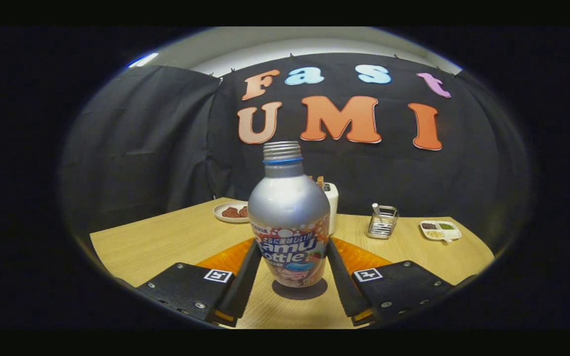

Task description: Take the bottle from table, then pour the juice into the cup, finally place the bottle on the coaster

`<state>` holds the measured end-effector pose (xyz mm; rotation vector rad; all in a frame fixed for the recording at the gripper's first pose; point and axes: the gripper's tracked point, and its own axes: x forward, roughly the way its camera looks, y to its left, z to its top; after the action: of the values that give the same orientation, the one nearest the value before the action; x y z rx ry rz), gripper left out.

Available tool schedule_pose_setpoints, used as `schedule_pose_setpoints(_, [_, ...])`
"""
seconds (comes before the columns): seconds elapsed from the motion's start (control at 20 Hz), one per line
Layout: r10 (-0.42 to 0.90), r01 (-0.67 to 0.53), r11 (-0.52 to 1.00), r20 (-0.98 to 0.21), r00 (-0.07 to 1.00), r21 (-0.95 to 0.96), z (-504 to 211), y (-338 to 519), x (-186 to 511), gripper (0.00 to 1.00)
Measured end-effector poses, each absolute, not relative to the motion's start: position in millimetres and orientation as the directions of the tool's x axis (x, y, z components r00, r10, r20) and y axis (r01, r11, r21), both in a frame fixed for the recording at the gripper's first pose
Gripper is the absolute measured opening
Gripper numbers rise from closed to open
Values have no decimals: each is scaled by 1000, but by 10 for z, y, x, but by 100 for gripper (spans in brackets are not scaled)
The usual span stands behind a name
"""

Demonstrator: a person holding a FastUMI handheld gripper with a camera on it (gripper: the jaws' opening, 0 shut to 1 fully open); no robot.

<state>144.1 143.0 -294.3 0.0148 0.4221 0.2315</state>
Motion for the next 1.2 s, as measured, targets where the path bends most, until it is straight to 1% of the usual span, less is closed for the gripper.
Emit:
schedule_pose_setpoints(0.15, [215,-205,976,-437,873,71,-3145,1399,1446,74])
schedule_pose_setpoints(0.55, [212,-211,976,-498,841,59,-3530,1417,1410,74])
schedule_pose_setpoints(0.9, [203,-189,979,-531,823,81,-3739,1397,1424,74])
schedule_pose_setpoints(1.05, [206,-183,978,-521,828,95,-3724,1394,1409,74])
schedule_pose_setpoints(1.2, [199,-180,980,-533,822,87,-3741,1367,1396,80])
